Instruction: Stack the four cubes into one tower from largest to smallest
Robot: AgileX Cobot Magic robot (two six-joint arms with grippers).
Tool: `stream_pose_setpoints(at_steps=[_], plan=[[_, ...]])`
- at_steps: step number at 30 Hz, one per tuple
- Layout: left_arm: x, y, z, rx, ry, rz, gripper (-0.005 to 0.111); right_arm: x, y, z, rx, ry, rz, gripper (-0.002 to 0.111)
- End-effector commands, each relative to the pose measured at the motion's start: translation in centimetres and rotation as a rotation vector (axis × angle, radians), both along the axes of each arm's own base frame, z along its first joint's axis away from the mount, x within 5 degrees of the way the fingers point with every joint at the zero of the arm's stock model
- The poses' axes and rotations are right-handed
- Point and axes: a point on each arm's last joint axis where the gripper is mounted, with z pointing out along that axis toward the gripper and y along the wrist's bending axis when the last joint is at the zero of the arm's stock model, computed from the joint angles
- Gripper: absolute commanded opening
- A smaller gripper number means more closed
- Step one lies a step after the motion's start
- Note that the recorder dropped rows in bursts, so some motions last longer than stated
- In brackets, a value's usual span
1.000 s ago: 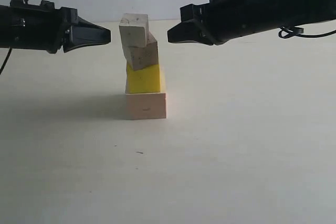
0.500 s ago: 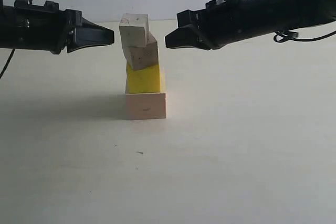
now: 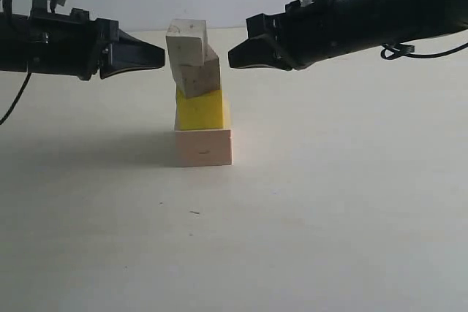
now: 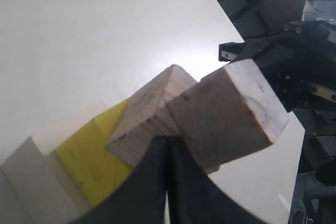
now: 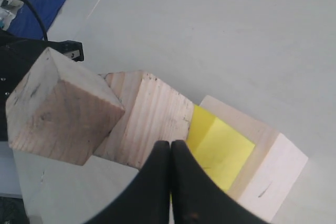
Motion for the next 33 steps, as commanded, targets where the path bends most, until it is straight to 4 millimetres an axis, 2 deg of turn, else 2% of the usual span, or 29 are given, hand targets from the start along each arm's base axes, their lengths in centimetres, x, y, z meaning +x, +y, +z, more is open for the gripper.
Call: stream_pose_setpoints(at_steps=[1,11,22,30,33], plan=[[0.1,-0.3,0.2,-0.016,-0.006,-0.008,0.0,0.1,0.1,0.3,0.011,-0.008,0.011,0.0],[0.6,-0.2,-0.1,0.013,-0.021,0.015,0.0,-0.7,1.6,0.3,0.001,-0.013,0.046,0.0],[1.0,-0.3,-0.2,0.007,-0.023,0.007,0.0,-0.6,1.5,0.1,-0.021,-0.005,0.039,0.0],[0.6,-2.2,-0.4,0.063,-0.047,-0.028,0.0,-0.8,1.5,0.1,-0.017,0.004,0.064,0.0],[0.7,-2.3,-0.4,0.07,-0.049,-0.03,0.0,-0.9,1.5,0.0,-0.025,0.013,0.065,0.0]])
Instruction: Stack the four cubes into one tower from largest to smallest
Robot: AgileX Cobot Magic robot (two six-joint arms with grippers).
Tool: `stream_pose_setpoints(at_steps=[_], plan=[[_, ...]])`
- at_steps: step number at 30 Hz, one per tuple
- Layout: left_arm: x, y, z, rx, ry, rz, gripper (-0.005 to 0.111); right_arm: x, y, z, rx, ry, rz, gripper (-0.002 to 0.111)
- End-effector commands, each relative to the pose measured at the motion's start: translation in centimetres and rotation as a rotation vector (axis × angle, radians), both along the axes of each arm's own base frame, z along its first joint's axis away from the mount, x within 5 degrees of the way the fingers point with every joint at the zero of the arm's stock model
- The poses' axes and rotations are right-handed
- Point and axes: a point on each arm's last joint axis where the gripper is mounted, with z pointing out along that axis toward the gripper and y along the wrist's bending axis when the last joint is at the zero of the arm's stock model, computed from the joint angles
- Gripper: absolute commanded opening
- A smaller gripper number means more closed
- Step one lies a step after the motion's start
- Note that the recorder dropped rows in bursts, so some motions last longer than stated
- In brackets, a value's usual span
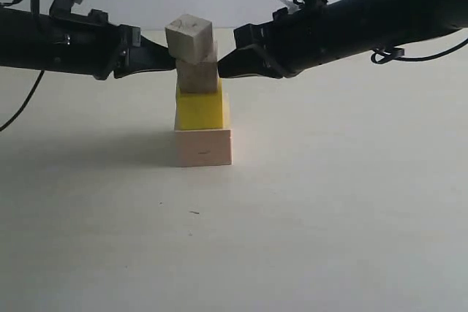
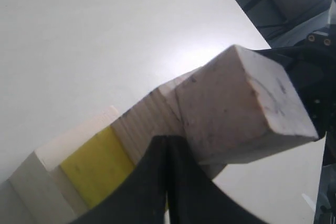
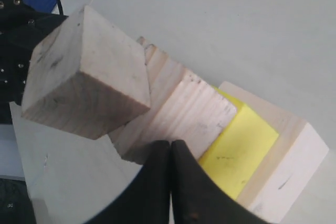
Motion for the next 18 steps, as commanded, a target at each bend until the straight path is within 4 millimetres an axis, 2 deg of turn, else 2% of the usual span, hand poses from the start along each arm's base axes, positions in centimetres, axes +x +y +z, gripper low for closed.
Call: stream_pose_setpoints(at_steps=[1,18], plan=[[0.04,-0.52,-0.03,0.01,-0.013,-0.019,0.0,-0.01,0.05,0.18,-0.002,0.005,0.014,0.0],[-0.29,-0.51,-0.22,0.023,0.016,-0.041,0.0,0.34,-0.09,0.12,-0.021,-0.011,-0.019,0.0]])
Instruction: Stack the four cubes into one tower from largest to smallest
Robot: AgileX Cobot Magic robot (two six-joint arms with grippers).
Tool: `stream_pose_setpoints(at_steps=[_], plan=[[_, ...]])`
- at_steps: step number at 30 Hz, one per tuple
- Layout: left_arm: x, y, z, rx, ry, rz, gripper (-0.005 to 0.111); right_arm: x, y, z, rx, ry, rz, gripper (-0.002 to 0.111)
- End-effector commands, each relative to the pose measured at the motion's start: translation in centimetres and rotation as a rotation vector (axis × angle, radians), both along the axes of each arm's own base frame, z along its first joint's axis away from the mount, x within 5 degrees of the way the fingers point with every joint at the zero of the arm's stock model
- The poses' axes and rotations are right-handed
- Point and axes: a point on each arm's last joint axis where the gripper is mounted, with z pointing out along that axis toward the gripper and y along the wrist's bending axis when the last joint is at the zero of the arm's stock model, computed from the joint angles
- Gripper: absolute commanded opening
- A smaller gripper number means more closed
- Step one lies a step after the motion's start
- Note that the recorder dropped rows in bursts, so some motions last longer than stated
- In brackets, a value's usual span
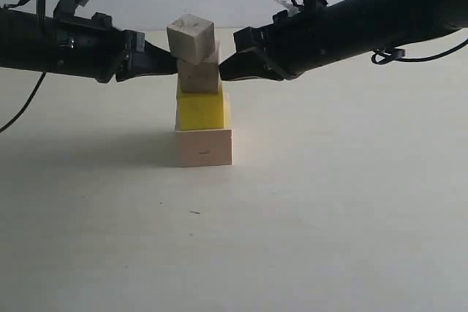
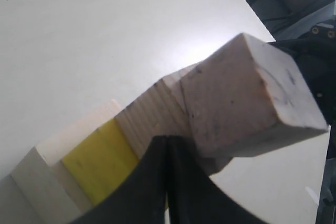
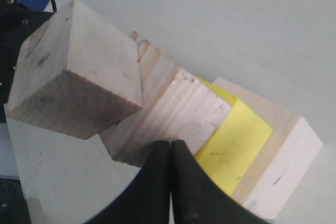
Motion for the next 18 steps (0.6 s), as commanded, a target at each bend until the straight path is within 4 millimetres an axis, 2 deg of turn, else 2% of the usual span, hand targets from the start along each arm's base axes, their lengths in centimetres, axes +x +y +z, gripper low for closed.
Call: stream_pose_setpoints(at_steps=[1,6,18], plan=[[-0.3,-0.3,0.2,0.004,0.01,-0.029,0.0,0.3,0.0,0.2,-0.006,-0.019,-0.014,0.0],[-0.5,-0.2,1.1,0.005,-0.017,-0.028,0.0,0.3,0.0,0.3,-0.005,-0.018,-0.012,0.0],[-0.6,-0.1,1.1,0.013,-0.012,-0.034,0.0,0.3,0.0,0.3,-0.008,-0.027,-0.007,0.0]])
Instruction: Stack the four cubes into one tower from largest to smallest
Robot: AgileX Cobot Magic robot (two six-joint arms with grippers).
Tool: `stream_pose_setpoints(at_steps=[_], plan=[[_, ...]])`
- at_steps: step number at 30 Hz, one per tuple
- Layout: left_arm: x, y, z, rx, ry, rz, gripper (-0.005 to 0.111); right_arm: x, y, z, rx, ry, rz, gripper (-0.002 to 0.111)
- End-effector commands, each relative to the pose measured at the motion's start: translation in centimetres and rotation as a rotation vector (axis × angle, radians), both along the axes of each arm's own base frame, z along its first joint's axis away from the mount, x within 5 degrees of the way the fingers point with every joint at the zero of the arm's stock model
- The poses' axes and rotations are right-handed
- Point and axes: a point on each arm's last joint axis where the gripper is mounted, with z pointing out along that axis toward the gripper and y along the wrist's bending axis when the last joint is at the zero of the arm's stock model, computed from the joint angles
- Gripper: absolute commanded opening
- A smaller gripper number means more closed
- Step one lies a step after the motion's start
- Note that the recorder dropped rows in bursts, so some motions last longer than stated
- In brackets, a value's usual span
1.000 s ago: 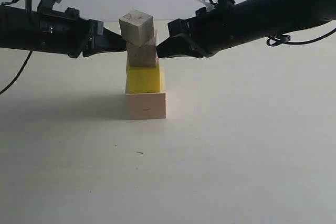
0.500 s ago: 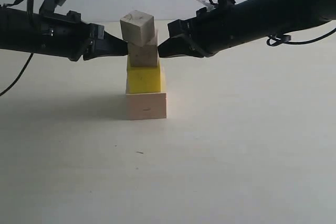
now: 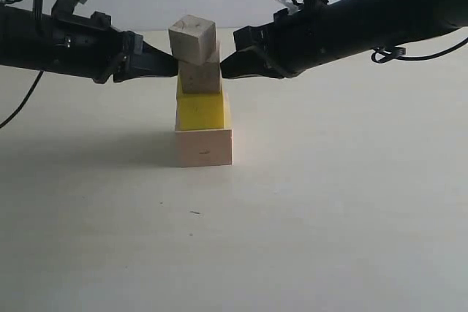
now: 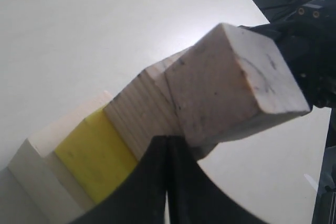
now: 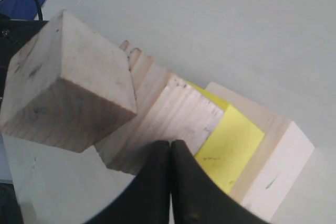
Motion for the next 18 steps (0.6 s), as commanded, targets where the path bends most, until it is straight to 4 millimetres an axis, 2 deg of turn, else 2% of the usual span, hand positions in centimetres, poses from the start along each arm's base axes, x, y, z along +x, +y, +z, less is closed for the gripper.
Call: stream_pose_setpoints(at_steps=[1,7,18], plan=[[-0.1,-0.2,0.5,-0.01,-0.002,-0.006,0.0,0.1,0.0,0.2,0.0,-0.017,0.005,0.0],[-0.2,-0.2,0.4,-0.002,0.003,-0.011,0.0,0.6,0.3,1.3,0.008,-0.03,0.027,0.0],[-0.2,-0.1,0.3,0.004,0.006,-0.009,0.0,0.5,0.2,1.1,-0.015,-0.003,0.018,0.0]])
